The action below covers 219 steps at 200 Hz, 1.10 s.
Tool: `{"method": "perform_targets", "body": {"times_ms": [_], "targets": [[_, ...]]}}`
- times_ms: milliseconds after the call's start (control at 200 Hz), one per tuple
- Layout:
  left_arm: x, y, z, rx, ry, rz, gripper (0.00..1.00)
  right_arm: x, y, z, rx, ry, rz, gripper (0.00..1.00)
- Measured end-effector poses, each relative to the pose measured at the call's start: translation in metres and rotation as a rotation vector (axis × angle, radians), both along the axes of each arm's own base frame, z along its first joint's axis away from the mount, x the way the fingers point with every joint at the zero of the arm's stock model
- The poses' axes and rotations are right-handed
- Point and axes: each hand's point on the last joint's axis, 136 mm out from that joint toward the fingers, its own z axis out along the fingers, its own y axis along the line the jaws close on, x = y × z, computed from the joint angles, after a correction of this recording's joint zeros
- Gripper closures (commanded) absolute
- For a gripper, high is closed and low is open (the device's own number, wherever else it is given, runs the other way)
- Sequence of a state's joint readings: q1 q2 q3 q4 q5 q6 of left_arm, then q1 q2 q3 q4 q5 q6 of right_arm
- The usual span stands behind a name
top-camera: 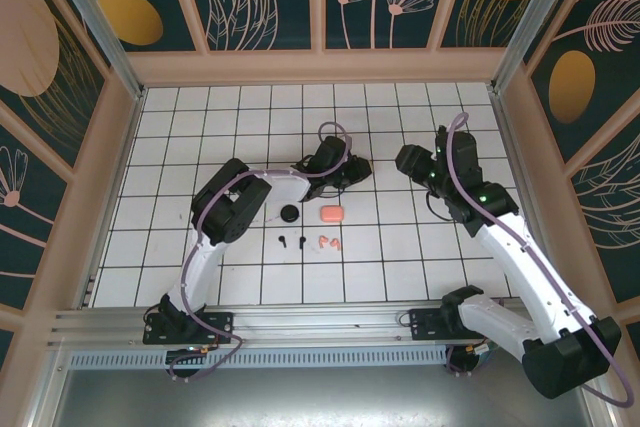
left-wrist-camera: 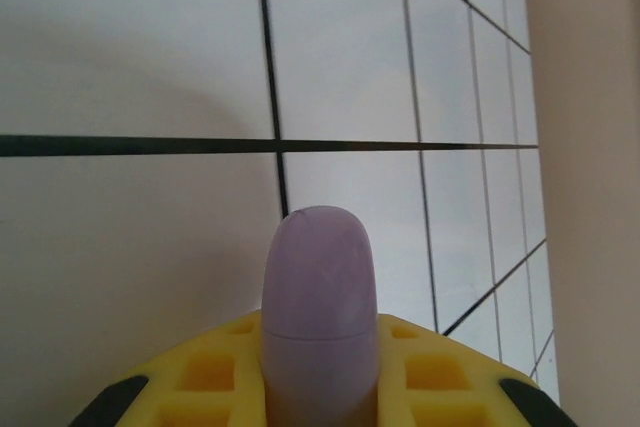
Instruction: Insert the wireless bluetooth earbuds into the charging case
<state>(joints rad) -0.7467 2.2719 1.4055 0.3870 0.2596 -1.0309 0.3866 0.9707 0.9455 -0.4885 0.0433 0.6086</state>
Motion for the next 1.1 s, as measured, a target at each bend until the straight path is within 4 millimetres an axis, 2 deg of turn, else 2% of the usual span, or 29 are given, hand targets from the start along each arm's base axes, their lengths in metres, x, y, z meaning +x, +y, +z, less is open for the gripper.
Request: {"method": "perform_targets", "body": {"times_ms": [85, 350, 460, 626, 786, 886, 956, 1051, 1096], "targets": [[0.000, 0.000, -0.007, 0.010, 0.016, 0.002, 0.82, -0.001, 0.000, 0.002, 0.004, -0.005, 0.002, 0.42], [0.004, 0.001, -0.006, 0.052, 0.022, 0.009, 0.68, -0.002, 0.001, 0.002, 0.002, -0.006, 0.013, 0.31], [0.004, -0.001, -0.004, 0.079, 0.005, 0.000, 0.55, -0.002, 0.001, 0.003, 0.003, -0.007, 0.013, 0.30], [0.005, 0.002, 0.001, 0.127, -0.027, -0.003, 0.46, -0.002, 0.001, 0.002, 0.000, -0.001, 0.013, 0.29], [0.008, 0.015, 0.005, 0.205, -0.055, 0.013, 0.38, -0.003, 0.001, 0.004, 0.001, -0.002, 0.013, 0.29], [0.011, 0.027, 0.020, 0.245, -0.100, 0.025, 0.35, -0.003, 0.001, 0.004, 0.002, 0.001, 0.014, 0.29], [0.015, 0.036, 0.043, 0.260, -0.152, 0.035, 0.32, -0.004, 0.003, 0.002, 0.010, 0.007, 0.024, 0.29], [0.019, 0.047, 0.090, 0.262, -0.255, 0.048, 0.27, -0.006, 0.010, -0.009, 0.012, 0.035, 0.048, 0.29], [0.020, 0.053, 0.120, 0.260, -0.322, 0.057, 0.23, -0.008, 0.016, -0.019, 0.004, 0.061, 0.067, 0.29]]}}
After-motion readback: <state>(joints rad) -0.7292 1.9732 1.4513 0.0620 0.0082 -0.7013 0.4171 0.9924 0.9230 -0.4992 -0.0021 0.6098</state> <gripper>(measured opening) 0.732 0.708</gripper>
